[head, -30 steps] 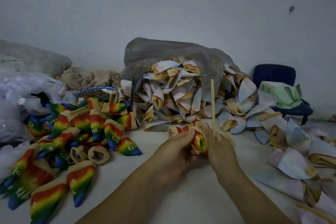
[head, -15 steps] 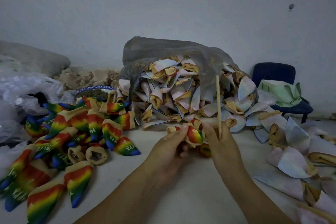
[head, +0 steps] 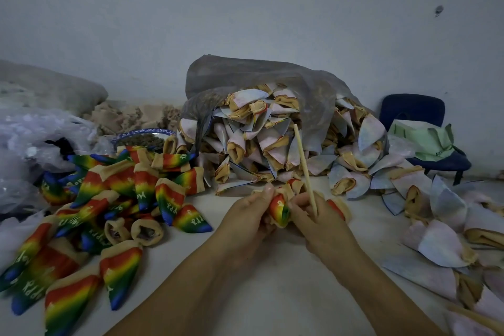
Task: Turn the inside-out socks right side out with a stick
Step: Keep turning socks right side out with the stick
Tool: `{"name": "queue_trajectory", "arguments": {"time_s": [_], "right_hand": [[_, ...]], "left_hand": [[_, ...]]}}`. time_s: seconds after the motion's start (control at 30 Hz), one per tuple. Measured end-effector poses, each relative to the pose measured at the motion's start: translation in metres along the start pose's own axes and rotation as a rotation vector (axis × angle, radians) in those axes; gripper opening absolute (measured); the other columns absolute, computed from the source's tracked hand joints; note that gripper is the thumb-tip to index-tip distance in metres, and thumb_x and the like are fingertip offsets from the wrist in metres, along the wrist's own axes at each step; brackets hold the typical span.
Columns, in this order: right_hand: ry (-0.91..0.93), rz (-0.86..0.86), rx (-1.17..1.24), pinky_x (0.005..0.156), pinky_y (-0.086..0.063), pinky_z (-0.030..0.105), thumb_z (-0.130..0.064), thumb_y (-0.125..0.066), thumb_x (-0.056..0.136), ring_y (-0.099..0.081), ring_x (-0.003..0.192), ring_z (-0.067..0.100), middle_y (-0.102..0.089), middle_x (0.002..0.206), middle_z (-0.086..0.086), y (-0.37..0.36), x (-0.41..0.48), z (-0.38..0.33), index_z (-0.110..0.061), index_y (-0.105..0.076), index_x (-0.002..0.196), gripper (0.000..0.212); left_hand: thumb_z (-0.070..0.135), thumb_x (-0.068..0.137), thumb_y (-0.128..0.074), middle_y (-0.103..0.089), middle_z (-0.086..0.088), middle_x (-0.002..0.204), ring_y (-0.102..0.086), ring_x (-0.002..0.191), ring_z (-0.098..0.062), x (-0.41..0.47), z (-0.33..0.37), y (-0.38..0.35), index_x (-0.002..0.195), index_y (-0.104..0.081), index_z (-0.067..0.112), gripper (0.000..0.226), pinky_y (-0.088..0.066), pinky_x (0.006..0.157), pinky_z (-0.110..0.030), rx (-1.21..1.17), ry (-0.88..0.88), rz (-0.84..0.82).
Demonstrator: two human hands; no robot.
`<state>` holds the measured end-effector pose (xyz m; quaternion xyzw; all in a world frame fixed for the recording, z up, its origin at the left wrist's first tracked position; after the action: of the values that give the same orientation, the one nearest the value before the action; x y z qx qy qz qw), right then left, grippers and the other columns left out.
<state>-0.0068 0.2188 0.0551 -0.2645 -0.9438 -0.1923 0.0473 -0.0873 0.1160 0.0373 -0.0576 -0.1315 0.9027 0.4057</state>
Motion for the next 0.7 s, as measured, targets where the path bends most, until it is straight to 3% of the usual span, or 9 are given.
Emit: {"name": "queue_trajectory", "arguments": {"time_s": [0.07, 0.13, 0.27, 0.37, 0.47, 0.53, 0.57, 0.63, 0.7], "right_hand": [[0.044, 0.019, -0.057, 0.055, -0.048, 0.015, -0.036, -0.06, 0.088, -0.061, 0.067, 0.003, -0.065, 0.076, -0.009, 0.002, 0.0, -0.003, -0.037, -0.059, 0.078, 0.01], [0.078, 0.034, -0.188, 0.053, -0.044, 0.014, -0.037, -0.06, 0.088, -0.058, 0.066, 0.003, -0.061, 0.072, -0.007, 0.002, 0.001, -0.005, -0.034, -0.057, 0.079, 0.01], [0.08, 0.069, -0.355, 0.052, -0.036, 0.011, -0.034, -0.057, 0.091, -0.056, 0.066, 0.001, -0.059, 0.075, -0.01, -0.001, 0.004, -0.001, -0.033, -0.054, 0.082, 0.009], [0.045, 0.094, -0.314, 0.057, -0.043, 0.012, -0.028, -0.056, 0.092, -0.059, 0.073, 0.003, -0.062, 0.079, -0.01, 0.002, 0.003, 0.001, -0.035, -0.055, 0.084, 0.012], [-0.02, 0.116, -0.115, 0.05, -0.045, 0.016, -0.024, -0.057, 0.089, -0.06, 0.06, 0.005, -0.063, 0.066, -0.007, 0.008, 0.001, 0.0, -0.031, -0.062, 0.077, 0.015], [-0.111, 0.089, 0.096, 0.044, -0.037, 0.016, -0.023, -0.058, 0.086, -0.051, 0.046, 0.002, -0.057, 0.053, -0.009, 0.008, 0.0, 0.004, -0.024, -0.065, 0.075, 0.013], [-0.156, 0.045, 0.23, 0.041, -0.032, 0.016, -0.022, -0.057, 0.085, -0.043, 0.04, 0.004, -0.048, 0.048, -0.007, 0.006, -0.001, 0.005, -0.019, -0.06, 0.071, 0.016], [-0.239, -0.09, 0.559, 0.037, -0.025, 0.018, -0.02, -0.054, 0.089, -0.026, 0.037, 0.006, -0.03, 0.049, -0.002, -0.003, -0.003, 0.006, -0.017, -0.051, 0.062, 0.027], [-0.294, -0.211, 0.773, 0.035, -0.024, 0.017, -0.016, -0.054, 0.089, -0.022, 0.037, 0.005, -0.025, 0.054, -0.001, -0.01, -0.007, 0.004, -0.018, -0.056, 0.057, 0.033]], "left_hand": [[0.051, 0.086, -0.052, -0.075, -0.002, 0.086, -0.07, 0.089, -0.012, 0.0, 0.001, 0.002, 0.095, -0.072, 0.013, 0.044, -0.054, 0.087, -0.027, 0.067, -0.003, 0.027], [0.057, 0.084, -0.049, -0.072, -0.009, 0.106, -0.065, 0.106, -0.022, -0.002, 0.002, 0.005, 0.11, -0.07, 0.016, 0.054, -0.049, 0.1, -0.036, 0.19, -0.021, 0.081], [0.063, 0.085, -0.043, -0.069, -0.006, 0.113, -0.062, 0.109, -0.021, -0.004, 0.001, 0.003, 0.112, -0.07, 0.027, 0.052, -0.05, 0.101, -0.038, 0.323, -0.036, 0.064], [0.066, 0.081, -0.046, -0.07, -0.003, 0.108, -0.063, 0.103, -0.017, -0.004, -0.005, -0.001, 0.106, -0.074, 0.031, 0.052, -0.049, 0.099, -0.036, 0.32, -0.003, 0.019], [0.06, 0.079, -0.055, -0.073, -0.005, 0.111, -0.063, 0.113, -0.022, -0.003, -0.007, 0.0, 0.11, -0.074, 0.023, 0.052, -0.043, 0.108, -0.041, 0.141, 0.073, 0.05], [0.056, 0.078, -0.059, -0.074, -0.008, 0.108, -0.068, 0.107, -0.021, 0.0, -0.01, 0.003, 0.116, -0.069, 0.012, 0.059, -0.05, 0.1, -0.036, 0.022, 0.13, 0.066], [0.054, 0.08, -0.06, -0.075, -0.009, 0.102, -0.071, 0.096, -0.018, 0.002, -0.011, 0.004, 0.117, -0.067, 0.007, 0.06, -0.054, 0.089, -0.031, -0.05, 0.15, 0.06], [0.047, 0.086, -0.061, -0.074, -0.01, 0.09, -0.071, 0.074, -0.013, 0.0, -0.01, 0.0, 0.113, -0.066, 0.001, 0.054, -0.054, 0.065, -0.024, -0.222, 0.187, 0.021], [0.042, 0.088, -0.063, -0.073, -0.012, 0.09, -0.069, 0.071, -0.015, -0.004, -0.008, -0.005, 0.112, -0.066, 0.0, 0.048, -0.053, 0.06, -0.024, -0.353, 0.225, -0.023]]}}
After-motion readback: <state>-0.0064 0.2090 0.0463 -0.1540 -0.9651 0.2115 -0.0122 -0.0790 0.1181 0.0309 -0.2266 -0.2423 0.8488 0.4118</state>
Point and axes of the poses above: each hand's wrist, its own x-axis towards the middle knuckle, its own y-axis out of the back of the hand, z = x × y, the point moved 6 cm from there along x, towards the middle knuckle
